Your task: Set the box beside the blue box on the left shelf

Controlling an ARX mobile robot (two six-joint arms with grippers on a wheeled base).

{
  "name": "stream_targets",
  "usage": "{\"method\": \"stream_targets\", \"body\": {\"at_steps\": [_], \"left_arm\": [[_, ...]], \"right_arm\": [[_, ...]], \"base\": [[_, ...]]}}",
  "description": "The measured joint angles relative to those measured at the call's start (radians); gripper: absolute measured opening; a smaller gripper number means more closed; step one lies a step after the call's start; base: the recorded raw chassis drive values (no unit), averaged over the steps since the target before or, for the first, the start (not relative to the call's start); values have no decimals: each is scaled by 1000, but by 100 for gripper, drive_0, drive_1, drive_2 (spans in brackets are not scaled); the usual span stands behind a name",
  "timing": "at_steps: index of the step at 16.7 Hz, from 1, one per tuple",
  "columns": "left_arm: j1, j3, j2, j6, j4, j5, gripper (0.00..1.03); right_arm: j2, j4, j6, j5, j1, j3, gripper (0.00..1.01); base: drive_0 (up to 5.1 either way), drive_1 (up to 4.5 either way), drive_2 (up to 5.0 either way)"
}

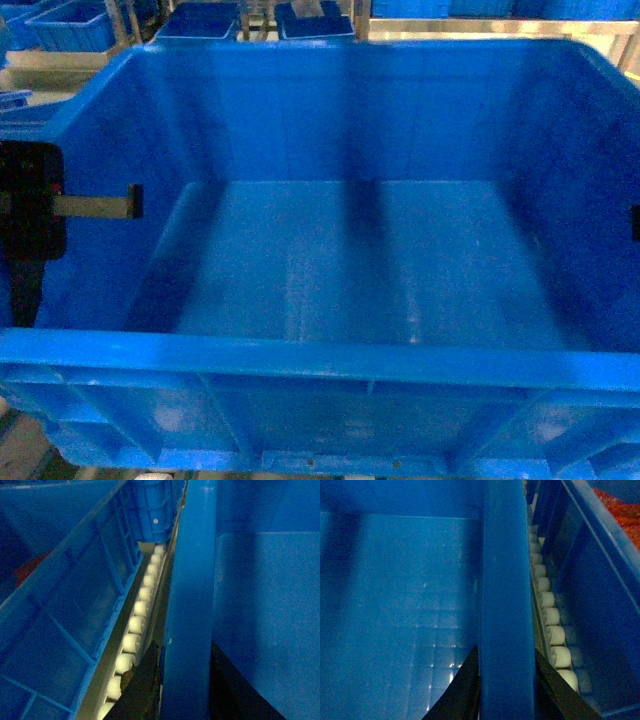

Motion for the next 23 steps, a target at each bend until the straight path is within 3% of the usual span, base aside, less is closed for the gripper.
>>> {"method": "stream_targets", "body": {"at_steps": [4, 5, 12, 14, 16, 19, 20, 23], "left_arm": [[-16, 26, 18, -28, -80, -5, 18], [-19, 26, 28, -50, -98, 0, 18], [-23, 61, 47, -90, -159, -1, 17], [-21, 56, 50, -96, -119, -25, 36], [-11, 55, 48, -95, -84, -39, 63], [-10, 48, 47, -81, 0, -44, 92], [-13, 37, 43, -63, 70, -61, 100], [-15, 34, 27, -42, 117, -77, 98]], "right_arm": [[38, -12, 10, -5, -13, 0, 21], [39, -5, -3, -5, -13, 0, 21], [55, -7, -19, 4, -18, 13, 22], [54, 2, -67, 0, -11, 12, 40], [45, 12, -99, -8, -11, 21, 68], [37, 32, -106, -5, -11, 17, 97], [36, 90, -103, 2, -11, 5, 99], [20, 104, -102, 8, -12, 5, 98]], "base": [[0, 0, 0], [0, 0, 0], [0, 0, 0], [0, 0, 0], [0, 0, 0], [0, 0, 0], [0, 0, 0], [0, 0, 0]]}}
